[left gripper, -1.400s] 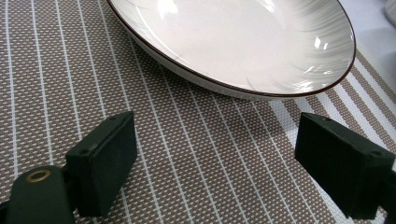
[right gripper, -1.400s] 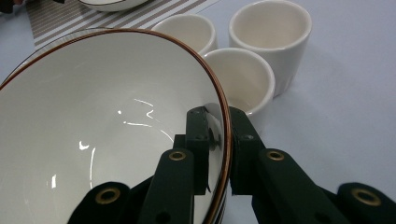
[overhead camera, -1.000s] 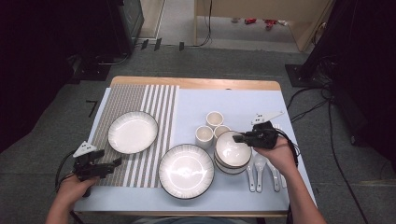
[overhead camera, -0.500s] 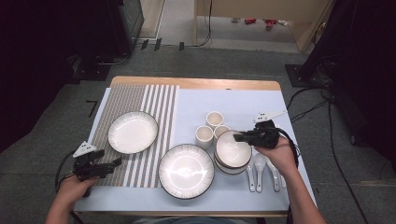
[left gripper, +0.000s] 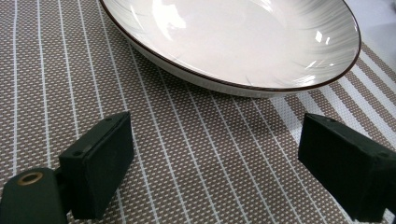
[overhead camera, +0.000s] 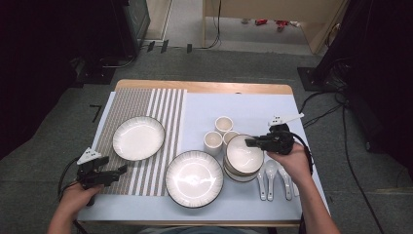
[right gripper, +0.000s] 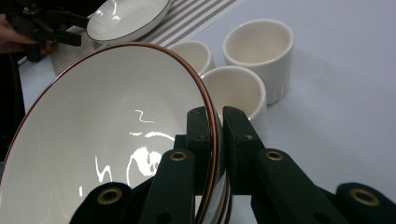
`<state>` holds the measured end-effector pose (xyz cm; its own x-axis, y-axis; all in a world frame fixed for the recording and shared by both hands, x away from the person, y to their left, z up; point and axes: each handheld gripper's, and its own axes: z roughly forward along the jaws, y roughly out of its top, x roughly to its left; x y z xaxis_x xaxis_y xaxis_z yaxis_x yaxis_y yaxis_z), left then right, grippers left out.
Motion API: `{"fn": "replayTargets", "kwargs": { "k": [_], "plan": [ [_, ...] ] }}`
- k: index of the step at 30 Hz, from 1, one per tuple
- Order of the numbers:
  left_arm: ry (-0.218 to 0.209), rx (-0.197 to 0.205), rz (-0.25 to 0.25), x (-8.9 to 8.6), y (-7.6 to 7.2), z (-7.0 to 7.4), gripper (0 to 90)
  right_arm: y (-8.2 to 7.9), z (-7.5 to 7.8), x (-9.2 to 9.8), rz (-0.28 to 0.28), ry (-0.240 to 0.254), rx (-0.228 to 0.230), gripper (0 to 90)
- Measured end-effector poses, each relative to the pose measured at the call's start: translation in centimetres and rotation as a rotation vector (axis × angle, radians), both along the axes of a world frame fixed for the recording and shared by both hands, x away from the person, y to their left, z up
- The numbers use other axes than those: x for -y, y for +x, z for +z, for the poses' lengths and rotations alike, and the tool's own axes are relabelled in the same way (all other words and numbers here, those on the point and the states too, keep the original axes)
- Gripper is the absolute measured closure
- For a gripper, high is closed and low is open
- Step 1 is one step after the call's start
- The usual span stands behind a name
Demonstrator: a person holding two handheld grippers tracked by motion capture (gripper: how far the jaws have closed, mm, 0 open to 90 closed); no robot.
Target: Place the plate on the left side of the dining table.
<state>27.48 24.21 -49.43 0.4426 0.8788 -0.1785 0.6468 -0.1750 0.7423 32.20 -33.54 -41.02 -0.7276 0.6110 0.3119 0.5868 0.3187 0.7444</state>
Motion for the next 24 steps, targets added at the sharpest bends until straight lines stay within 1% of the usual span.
{"fn": "replayTargets", "kwargs": {
  "k": [4, 8, 13, 18, 19, 24],
  "plan": [
    [0.005, 0.000, 0.001, 0.09, -0.02, 0.00, 10.7, -0.13, 0.32, 0.04, -0.010, 0.016, -0.001, 82.1],
    [0.025, 0.004, 0.000, 0.25, -0.04, 0.00, 10.7, -0.24, 0.36, -0.05, -0.025, 0.008, -0.013, 82.1],
    [0.035, 0.007, 0.000, 0.37, -0.06, -0.01, 10.7, -0.22, 0.36, -0.13, -0.046, 0.006, -0.023, 82.0],
    [0.053, 0.009, -0.001, 0.52, -0.09, 0.00, 10.7, -0.31, 0.57, -0.40, -0.047, 0.009, -0.021, 82.0],
    [0.062, 0.010, -0.002, 0.59, -0.10, 0.00, 10.7, -0.33, 0.64, -0.48, -0.053, 0.006, -0.019, 82.0],
    [0.067, 0.010, -0.002, 0.63, -0.11, 0.00, 10.7, -0.19, 0.89, -0.84, -0.055, 0.012, -0.033, 82.0]
  ]
}}
